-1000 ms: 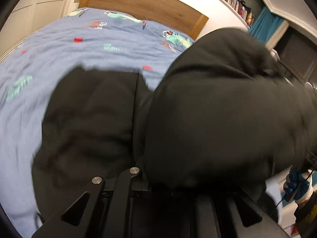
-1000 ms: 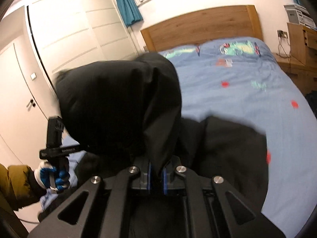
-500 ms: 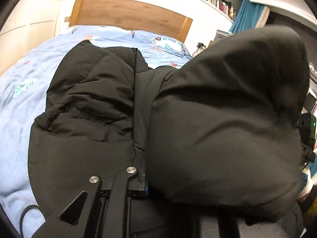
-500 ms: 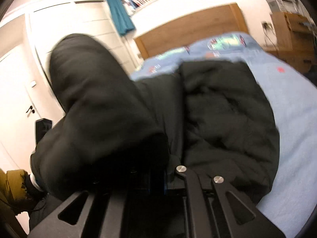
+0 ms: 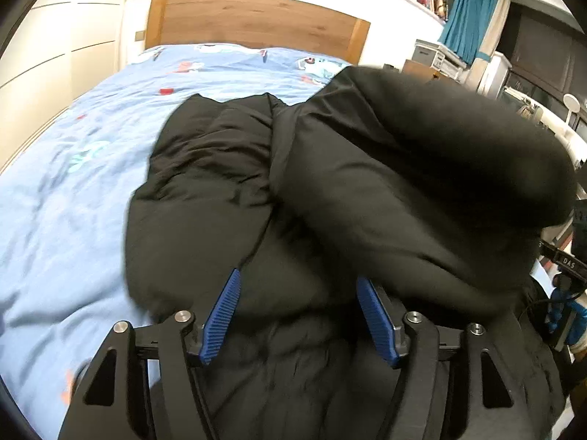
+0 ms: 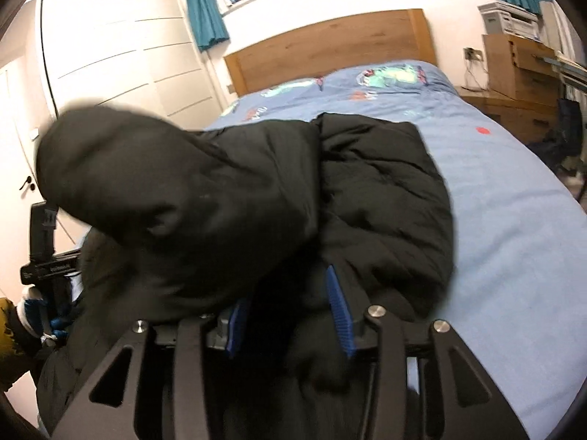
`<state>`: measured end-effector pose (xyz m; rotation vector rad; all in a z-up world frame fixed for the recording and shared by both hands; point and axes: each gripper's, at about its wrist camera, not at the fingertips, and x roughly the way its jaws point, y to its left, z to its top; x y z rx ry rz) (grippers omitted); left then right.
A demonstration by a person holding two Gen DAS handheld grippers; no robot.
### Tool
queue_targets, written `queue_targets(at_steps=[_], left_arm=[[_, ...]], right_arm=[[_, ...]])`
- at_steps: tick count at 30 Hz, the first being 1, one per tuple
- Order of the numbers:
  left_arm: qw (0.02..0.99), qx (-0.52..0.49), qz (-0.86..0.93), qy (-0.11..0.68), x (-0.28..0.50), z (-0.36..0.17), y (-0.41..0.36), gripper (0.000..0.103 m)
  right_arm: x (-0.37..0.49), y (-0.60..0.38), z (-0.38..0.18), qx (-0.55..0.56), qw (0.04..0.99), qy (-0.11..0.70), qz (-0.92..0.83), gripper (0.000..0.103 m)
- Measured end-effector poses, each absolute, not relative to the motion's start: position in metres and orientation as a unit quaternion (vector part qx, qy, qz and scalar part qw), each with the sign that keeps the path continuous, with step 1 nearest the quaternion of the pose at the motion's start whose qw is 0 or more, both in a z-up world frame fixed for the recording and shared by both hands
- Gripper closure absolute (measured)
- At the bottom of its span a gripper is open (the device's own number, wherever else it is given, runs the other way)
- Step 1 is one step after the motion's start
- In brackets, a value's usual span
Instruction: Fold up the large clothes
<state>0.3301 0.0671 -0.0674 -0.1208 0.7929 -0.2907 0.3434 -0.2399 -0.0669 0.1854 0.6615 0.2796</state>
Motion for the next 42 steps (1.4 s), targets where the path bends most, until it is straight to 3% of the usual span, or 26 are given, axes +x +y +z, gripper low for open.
queue_targets(at_steps=[5,7,13,25,33,42], left_arm=[[0.912,-0.074,-0.133,0.38,0.327,-0.035,0.078,0.033],[0.919,-0.079,-0.138,0.36,0.334,-0.013,0.073,0.027],[0.929,-0.076,-0.16,0.325,0.373,0.013,0.04,0.022],[0.921,0.004,-0.115,0.373,0.38,-0.069,-0.012,0.022],[0.923,0.024,-0.109,0.369,0.375,-0.097,-0.022,0.021],[0.924,0.025,-0.105,0.366,0.373,-0.109,-0.027,0.021]], right_arm=[[0.301,-0.244,-0.027,0.087,0.939,0.308,0.123,0.063],[0.303,-0.238,-0.005,0.079,0.942,0.299,0.127,0.063],[0.344,-0.204,0.028,0.066,0.942,0.294,0.147,0.053],[0.373,-0.16,-0.053,0.013,0.913,0.375,0.156,0.053],[0.378,-0.168,-0.1,0.021,0.906,0.398,0.14,0.053],[0.385,-0.171,-0.115,0.031,0.905,0.401,0.139,0.052]])
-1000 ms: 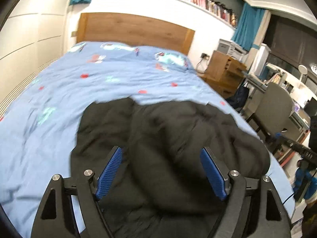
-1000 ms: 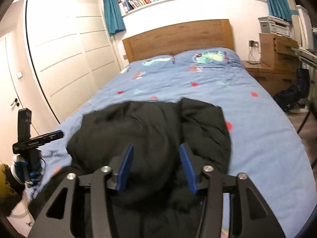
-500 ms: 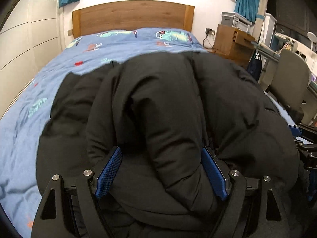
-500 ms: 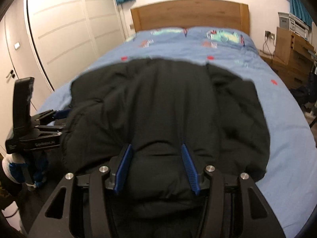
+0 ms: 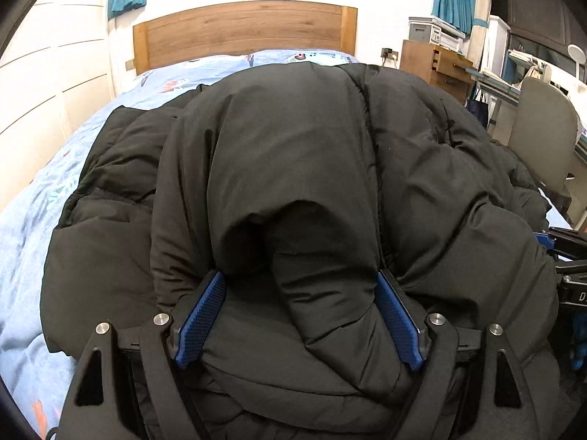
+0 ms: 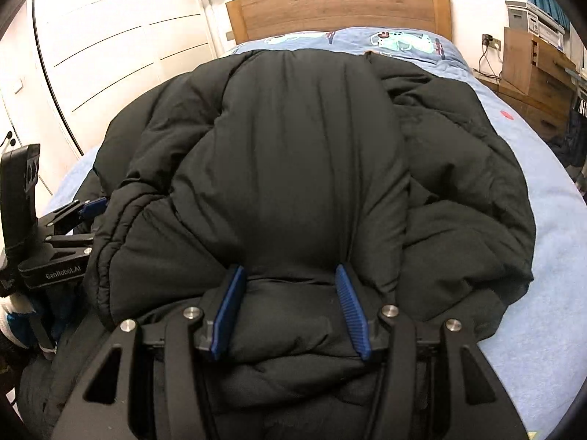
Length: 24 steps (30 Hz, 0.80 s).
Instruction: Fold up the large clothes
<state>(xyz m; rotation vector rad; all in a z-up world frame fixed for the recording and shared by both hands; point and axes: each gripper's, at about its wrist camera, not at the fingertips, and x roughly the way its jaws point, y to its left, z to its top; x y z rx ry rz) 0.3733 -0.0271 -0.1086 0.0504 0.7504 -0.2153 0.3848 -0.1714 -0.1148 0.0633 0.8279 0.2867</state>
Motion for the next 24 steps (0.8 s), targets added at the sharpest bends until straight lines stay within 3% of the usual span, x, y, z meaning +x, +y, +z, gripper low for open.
queue_targets(at_steps=[6,15,21,24], left_arm=[[0.923,0.033,-0.095,0.37,0.374,-0.096,-0.031,0.021],[0.934,0.057,-0.066,0.345,0.312,-0.019,-0.023,0.021],[0.946,0.069,-0.042,0.315,0.249,0.036,0.001,0.01],[0.95,0.069,-0.031,0.303,0.217,0.054,0.012,0.007]], right_arm=[[0.389,-0.173,-0.111,0.049,0.9,0.412,0.134,0.052],[0.337,-0.176,-0.037,0.054,0.909,0.399,0.111,0.052],[0.26,-0.188,0.005,0.049,0.915,0.39,0.093,0.052],[0.224,-0.197,0.016,0.045,0.917,0.389,0.074,0.046]])
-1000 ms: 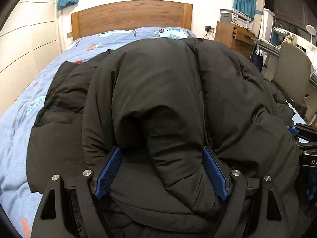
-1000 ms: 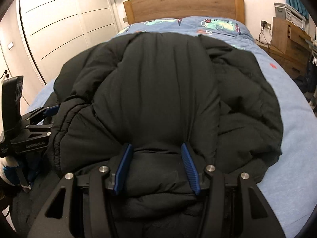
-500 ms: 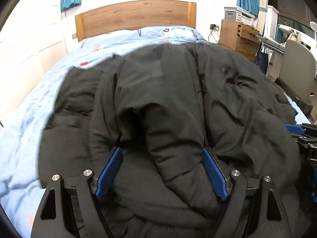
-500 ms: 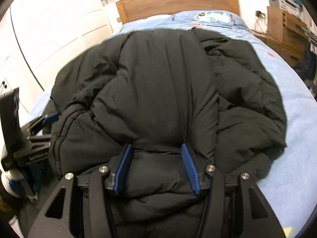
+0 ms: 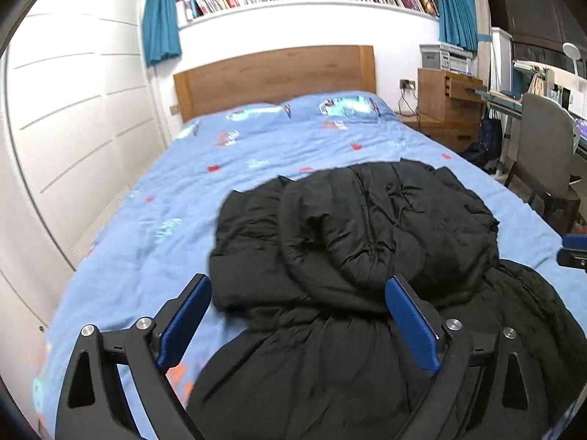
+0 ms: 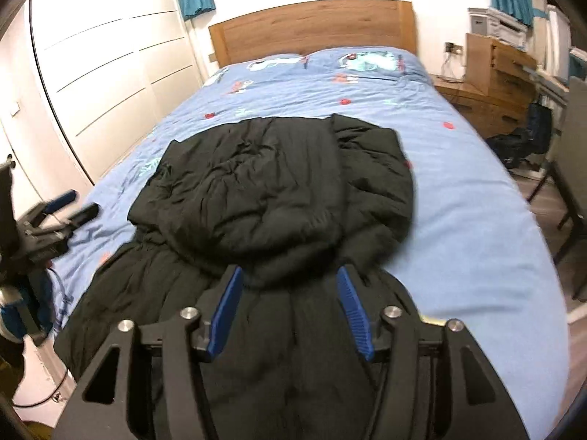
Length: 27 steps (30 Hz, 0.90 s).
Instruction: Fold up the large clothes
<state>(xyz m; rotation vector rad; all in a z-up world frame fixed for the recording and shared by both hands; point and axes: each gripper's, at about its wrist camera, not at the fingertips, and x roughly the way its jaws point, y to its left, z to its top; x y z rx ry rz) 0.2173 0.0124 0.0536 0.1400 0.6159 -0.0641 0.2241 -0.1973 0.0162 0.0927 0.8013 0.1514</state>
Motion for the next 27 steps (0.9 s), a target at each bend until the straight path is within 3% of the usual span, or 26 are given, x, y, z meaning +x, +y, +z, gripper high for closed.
queue_targets(at_steps=[11,27], left_arm=[[0.954,0.056,-0.011,0.295,0.131,0.068,0.052,0.001],[0.93,0.027,0.04,0.365,0.112,0.011,0.109,0.001]], right_arm=[[0.121,-0.236,0.016,0.067,0.911,0.406,0.02,0.034],[0.092,-0.275,-0.042,0.094,0.88,0.465,-0.027,0.033]])
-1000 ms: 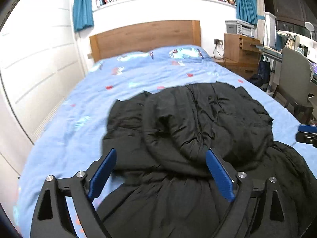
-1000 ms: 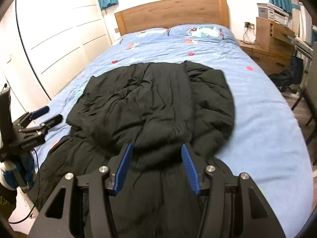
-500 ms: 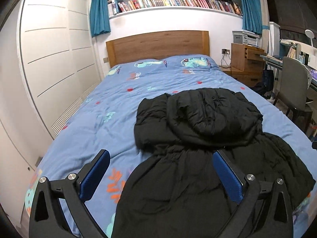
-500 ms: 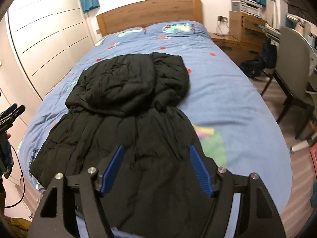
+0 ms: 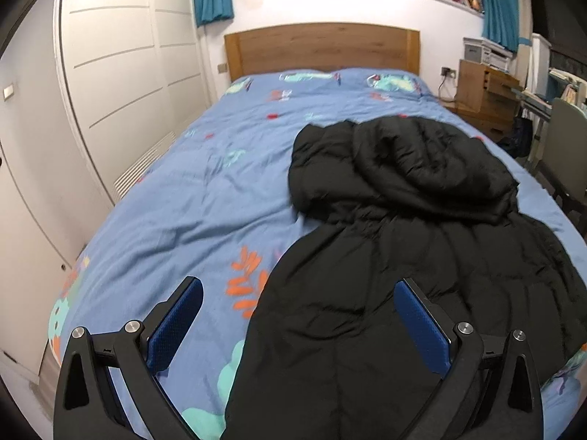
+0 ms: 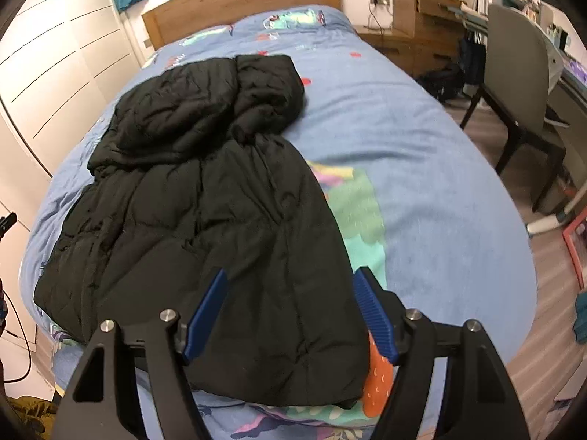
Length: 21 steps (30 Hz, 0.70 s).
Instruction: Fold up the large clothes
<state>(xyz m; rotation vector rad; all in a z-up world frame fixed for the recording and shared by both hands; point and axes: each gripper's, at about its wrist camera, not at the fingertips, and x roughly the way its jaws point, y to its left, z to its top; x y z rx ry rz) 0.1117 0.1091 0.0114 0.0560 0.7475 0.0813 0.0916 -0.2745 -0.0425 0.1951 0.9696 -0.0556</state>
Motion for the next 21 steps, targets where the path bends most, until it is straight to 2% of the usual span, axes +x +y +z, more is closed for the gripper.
queue_targets(at_steps=[10,21], left_arm=[[0.907,0.01,0.047,0.419,0.116,-0.038,0.134,0.001],[0.868,-0.053,0.028,0.492,0.119,-0.109,0.164,0.001]], right_arm=[[0.094,-0.284,-0.077,0.118,0.858,0.5,-0.014,0.03],[0.101,-0.298,-0.117,0.148,0.834,0.531,-0.02,0.027]])
